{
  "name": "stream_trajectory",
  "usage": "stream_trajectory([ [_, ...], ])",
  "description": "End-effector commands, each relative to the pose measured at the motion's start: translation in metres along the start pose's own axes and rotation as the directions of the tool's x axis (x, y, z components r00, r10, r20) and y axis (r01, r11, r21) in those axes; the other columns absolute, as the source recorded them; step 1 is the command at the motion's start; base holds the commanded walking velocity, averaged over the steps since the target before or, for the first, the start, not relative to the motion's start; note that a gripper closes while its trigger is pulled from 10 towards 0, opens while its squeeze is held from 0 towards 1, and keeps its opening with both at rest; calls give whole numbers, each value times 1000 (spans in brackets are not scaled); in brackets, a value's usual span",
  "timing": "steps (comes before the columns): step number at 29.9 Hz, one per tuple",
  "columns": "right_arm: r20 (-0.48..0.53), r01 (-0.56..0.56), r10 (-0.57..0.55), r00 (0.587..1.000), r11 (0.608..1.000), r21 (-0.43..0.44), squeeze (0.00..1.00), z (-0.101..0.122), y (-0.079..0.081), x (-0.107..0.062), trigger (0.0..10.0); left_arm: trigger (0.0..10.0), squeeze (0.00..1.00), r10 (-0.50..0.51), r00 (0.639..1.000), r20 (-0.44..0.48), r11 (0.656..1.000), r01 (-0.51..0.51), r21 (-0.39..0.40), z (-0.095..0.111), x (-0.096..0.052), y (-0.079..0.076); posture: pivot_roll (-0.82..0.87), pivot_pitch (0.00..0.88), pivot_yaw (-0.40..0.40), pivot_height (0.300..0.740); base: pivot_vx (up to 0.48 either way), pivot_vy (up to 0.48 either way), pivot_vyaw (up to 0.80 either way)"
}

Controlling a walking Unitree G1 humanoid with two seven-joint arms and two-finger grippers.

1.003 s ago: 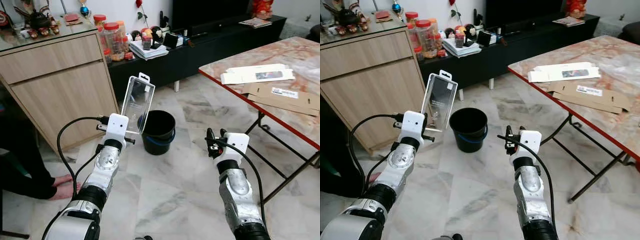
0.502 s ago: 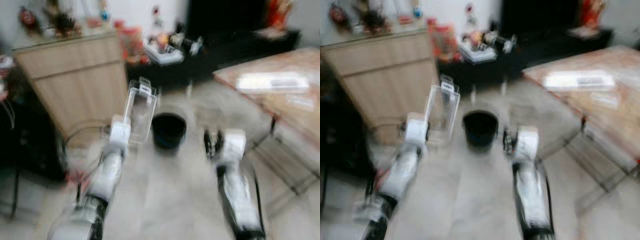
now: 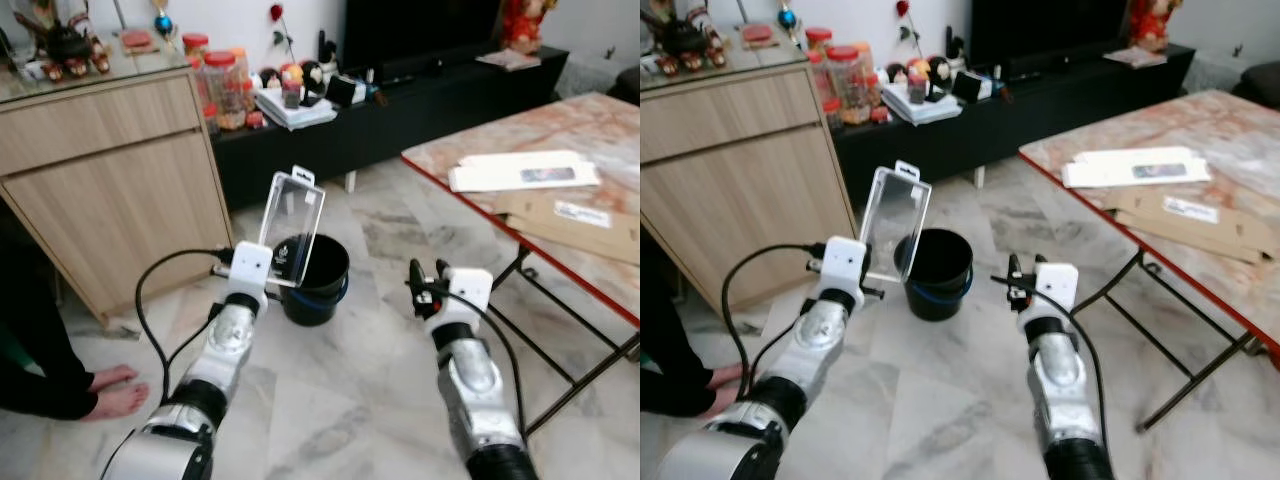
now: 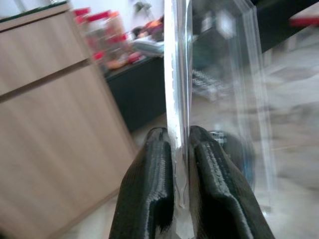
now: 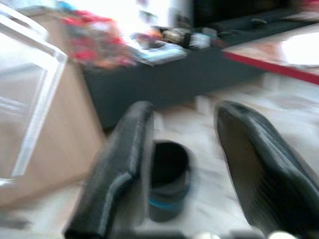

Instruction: Picking trash to rubbish bin

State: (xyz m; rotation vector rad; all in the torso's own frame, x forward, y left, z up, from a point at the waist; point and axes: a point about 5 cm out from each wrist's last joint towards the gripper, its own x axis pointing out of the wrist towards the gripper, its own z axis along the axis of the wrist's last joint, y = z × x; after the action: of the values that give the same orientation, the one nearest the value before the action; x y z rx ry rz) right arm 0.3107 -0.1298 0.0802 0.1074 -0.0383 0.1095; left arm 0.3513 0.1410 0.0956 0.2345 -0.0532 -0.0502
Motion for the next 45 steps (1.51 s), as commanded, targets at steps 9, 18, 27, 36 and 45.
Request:
stream_trajectory([
  [9,-12,19,-19,1000,999,-33,0,-3,-9,-2,10000,10000,0,-17,999,27,1000,18,-15,8,3,-8,124,25,32,740,393,0,45],
  [18,-20,3,-4,1000,999,-34,0,-5,-4,-1,10000,10000,0,-17,999,27,1000,17,-17,8,4,-8,134,34,35,740,389,0,531],
  [27,-17,0,0,1000,999,-32,0,-6,-2,0,10000,10000,0,-23,999,29,999,24,-22,9,3,-11,138,42,38,740,382,0,0],
  [36,-19,-8,7,1000,1000,-29,0,-6,0,1,10000,10000,0,-24,999,27,999,25,-27,9,4,-12,138,45,35,740,377,0,0],
  [45,-15,-8,8,1000,1000,-25,0,-5,0,2,10000,10000,0,-24,999,28,999,25,-30,10,4,-13,139,44,32,740,375,0,0],
])
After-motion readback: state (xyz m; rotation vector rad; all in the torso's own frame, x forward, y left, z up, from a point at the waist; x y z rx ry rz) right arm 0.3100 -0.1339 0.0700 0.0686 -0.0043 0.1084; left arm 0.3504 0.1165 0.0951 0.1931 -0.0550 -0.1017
